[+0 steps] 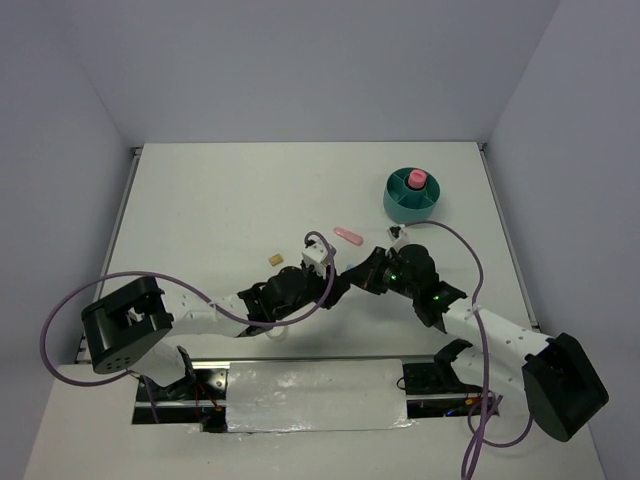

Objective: Sort the stationery into containers
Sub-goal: Place the stationery in the storage box.

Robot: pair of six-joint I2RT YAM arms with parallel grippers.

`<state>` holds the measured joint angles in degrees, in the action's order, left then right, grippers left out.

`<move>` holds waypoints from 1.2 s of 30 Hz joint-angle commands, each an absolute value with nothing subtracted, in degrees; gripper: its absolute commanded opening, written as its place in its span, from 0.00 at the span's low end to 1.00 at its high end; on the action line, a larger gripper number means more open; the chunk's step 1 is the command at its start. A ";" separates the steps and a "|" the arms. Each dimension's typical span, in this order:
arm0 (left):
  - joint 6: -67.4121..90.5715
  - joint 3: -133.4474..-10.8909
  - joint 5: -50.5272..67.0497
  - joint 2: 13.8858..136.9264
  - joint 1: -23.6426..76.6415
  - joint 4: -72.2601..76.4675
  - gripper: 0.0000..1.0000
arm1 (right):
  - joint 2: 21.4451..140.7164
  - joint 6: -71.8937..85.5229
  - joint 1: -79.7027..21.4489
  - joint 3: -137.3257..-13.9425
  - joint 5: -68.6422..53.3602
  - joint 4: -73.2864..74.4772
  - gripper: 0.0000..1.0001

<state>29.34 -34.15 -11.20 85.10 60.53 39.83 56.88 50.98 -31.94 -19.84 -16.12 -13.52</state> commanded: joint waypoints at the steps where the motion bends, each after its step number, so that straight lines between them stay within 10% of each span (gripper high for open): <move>1: 27.77 -35.86 -10.37 83.41 61.44 44.39 0.00 | 55.55 51.24 -33.49 -22.33 -13.28 -14.85 0.00; 5: 27.95 -35.51 -12.21 80.43 61.44 42.11 0.37 | 53.44 47.39 -32.96 -23.72 -9.08 -15.03 0.00; 6: 28.38 -35.51 -12.74 79.81 61.44 39.66 0.70 | 53.35 45.81 -32.52 -24.43 -7.75 -14.68 0.00; 8: 30.31 -36.90 -14.93 77.62 61.44 34.83 0.99 | 53.17 40.10 -29.64 -28.20 -4.41 -11.96 0.00; 14: 36.37 -41.83 -22.06 73.13 61.26 9.08 0.99 | 57.29 21.19 -15.87 -33.31 12.21 -21.33 0.00; 21: 36.57 -44.30 -21.98 72.77 60.03 -1.50 0.99 | 65.47 11.00 -1.87 -37.87 2.74 -42.32 0.02; 36: 38.06 -53.78 -13.63 78.04 49.92 -5.19 0.99 | 90.96 8.79 9.49 -56.60 -13.08 -34.98 0.08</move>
<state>37.80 -50.22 -16.27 76.66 49.76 -4.86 88.68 10.26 8.32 -53.12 -6.79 -34.96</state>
